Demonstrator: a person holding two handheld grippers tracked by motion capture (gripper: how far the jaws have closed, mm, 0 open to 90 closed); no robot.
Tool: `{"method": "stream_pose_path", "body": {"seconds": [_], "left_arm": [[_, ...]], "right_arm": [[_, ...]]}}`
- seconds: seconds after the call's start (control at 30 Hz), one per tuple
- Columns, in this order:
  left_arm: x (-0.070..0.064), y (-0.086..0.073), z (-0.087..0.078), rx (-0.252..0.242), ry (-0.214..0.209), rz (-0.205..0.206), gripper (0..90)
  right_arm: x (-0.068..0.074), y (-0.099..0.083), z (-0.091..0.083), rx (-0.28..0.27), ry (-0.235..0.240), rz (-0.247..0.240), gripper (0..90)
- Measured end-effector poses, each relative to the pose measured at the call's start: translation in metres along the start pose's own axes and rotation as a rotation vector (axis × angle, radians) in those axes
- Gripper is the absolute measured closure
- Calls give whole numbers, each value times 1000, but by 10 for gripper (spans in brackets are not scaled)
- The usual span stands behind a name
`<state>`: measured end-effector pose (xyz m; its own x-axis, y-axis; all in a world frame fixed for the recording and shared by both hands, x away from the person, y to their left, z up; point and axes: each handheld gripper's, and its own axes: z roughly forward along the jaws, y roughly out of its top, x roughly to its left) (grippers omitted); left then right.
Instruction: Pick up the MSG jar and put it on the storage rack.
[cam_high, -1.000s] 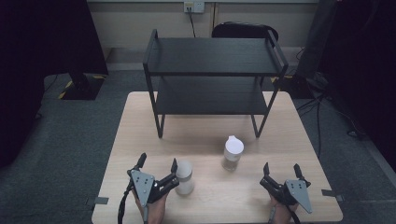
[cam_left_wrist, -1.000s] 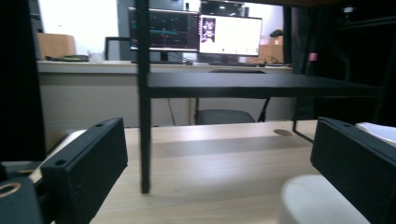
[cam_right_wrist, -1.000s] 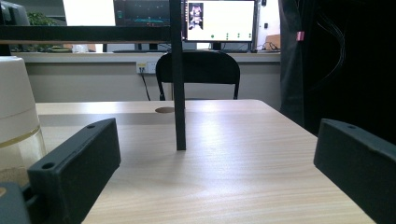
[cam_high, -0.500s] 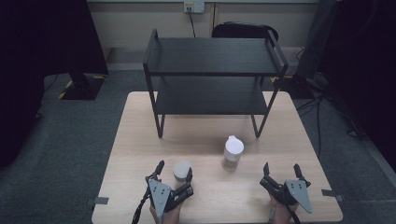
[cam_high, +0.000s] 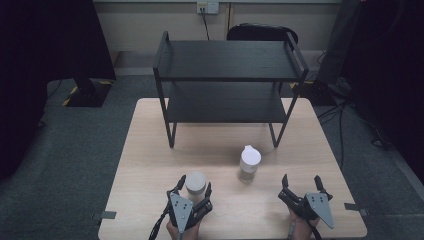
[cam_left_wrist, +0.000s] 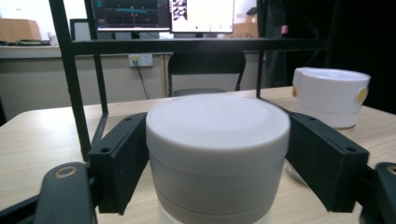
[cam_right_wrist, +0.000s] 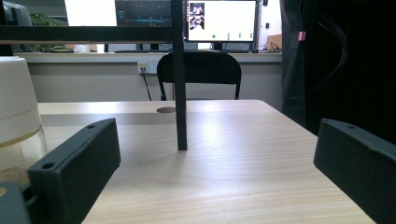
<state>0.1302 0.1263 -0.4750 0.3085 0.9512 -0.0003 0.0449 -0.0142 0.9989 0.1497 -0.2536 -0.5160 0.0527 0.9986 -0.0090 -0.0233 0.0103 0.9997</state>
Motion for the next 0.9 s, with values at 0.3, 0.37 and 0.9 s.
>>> {"method": "stream_pose_path", "body": {"seconds": [0.3,0.37,0.9], "left_arm": [[5,0,2,13,-8,-3,337],[5,0,2,12,-9,-4,338],[16,4,2,8,-72,2,342]], "right_arm": [[0,0,0,0,0,0,0],[0,0,0,0,0,0,0],[0,0,0,0,0,0,0]]}}
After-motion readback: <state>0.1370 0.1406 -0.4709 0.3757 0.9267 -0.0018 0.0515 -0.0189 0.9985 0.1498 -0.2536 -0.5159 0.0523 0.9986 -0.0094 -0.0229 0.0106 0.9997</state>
